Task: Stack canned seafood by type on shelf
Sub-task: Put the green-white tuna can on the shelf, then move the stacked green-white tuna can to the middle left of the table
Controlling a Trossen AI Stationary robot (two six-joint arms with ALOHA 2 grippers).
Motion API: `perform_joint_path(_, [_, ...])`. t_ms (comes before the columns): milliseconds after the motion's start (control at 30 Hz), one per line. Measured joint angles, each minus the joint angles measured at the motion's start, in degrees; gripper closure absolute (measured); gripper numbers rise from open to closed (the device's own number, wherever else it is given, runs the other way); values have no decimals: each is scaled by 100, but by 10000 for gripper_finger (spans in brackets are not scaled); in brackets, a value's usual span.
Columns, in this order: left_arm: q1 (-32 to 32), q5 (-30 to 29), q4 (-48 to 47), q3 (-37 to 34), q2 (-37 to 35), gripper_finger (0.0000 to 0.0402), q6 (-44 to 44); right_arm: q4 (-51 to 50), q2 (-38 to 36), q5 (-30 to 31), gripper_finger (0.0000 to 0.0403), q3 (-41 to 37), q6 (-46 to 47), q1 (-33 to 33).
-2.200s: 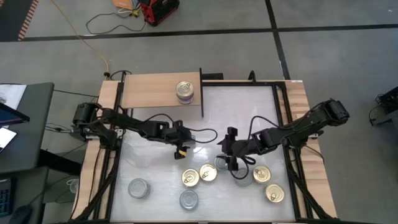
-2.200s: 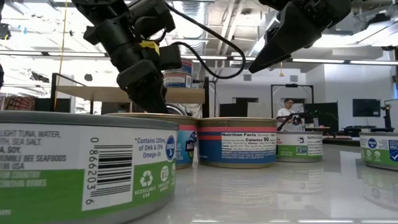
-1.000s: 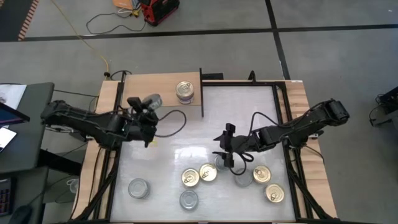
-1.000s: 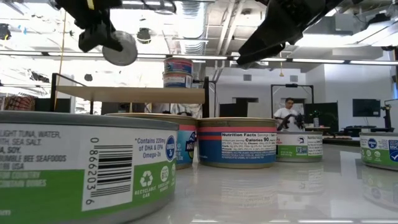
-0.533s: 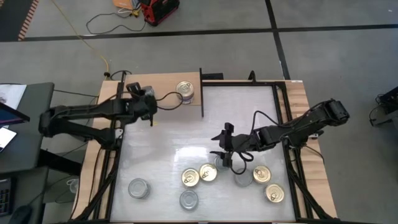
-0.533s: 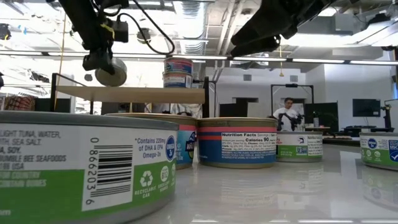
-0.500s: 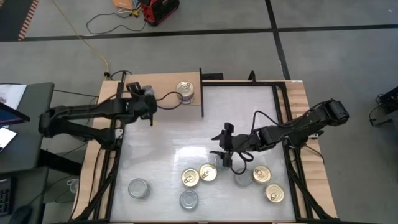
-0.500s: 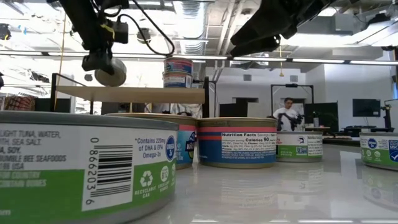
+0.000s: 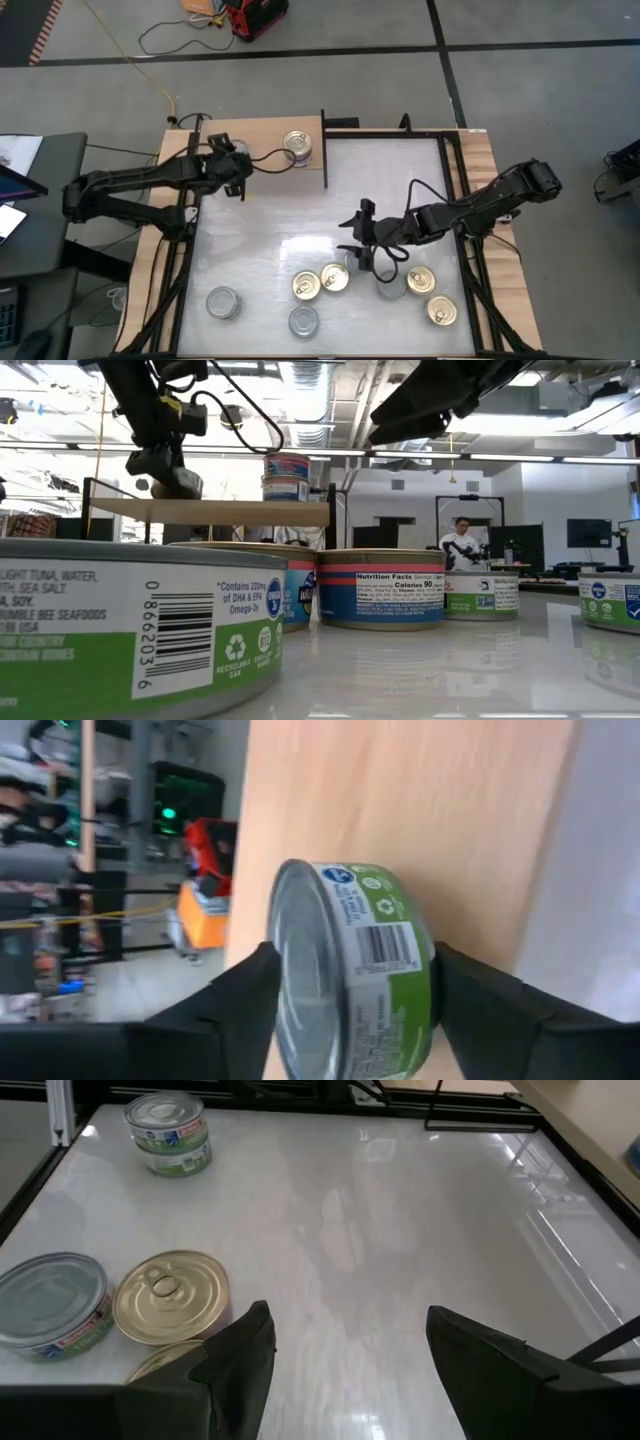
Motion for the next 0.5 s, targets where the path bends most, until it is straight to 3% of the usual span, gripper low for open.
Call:
perform_joint_path(167, [0, 234, -262, 98, 0, 118, -259, -3, 0, 0, 117, 0, 0, -2])
perform_joint_path(300, [-11, 260, -444, 212, 0, 114, -372, -3, 0, 0, 117, 0, 2, -2])
perform_joint_path(500, [-190, 759, -1025, 647, 0, 117, -762, -5, 0, -2, 117, 0, 43, -2])
